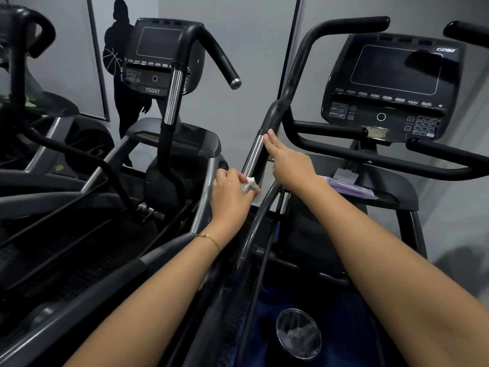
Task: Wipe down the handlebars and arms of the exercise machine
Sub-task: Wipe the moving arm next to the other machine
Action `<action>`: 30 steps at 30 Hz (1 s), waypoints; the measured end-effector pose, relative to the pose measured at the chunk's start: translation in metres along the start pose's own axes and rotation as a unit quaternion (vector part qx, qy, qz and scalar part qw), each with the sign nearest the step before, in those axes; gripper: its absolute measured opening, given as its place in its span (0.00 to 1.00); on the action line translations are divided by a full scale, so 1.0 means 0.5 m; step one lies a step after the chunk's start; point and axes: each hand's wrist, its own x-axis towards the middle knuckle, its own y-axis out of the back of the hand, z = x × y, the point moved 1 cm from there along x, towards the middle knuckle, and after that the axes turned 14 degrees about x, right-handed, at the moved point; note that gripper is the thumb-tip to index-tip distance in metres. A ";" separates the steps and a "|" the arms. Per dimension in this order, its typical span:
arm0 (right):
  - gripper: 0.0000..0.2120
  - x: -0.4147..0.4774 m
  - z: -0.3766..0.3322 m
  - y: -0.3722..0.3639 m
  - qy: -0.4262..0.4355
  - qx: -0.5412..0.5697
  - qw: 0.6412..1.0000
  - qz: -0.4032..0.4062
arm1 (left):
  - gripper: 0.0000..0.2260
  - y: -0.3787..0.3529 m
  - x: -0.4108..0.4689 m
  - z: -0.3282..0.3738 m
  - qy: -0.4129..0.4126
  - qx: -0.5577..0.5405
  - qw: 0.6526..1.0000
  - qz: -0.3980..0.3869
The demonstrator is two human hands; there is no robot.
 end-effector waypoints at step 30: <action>0.07 0.040 0.045 -0.049 -0.145 0.594 0.736 0.292 | 0.21 0.037 0.177 0.074 -0.034 -0.028 0.994 -0.100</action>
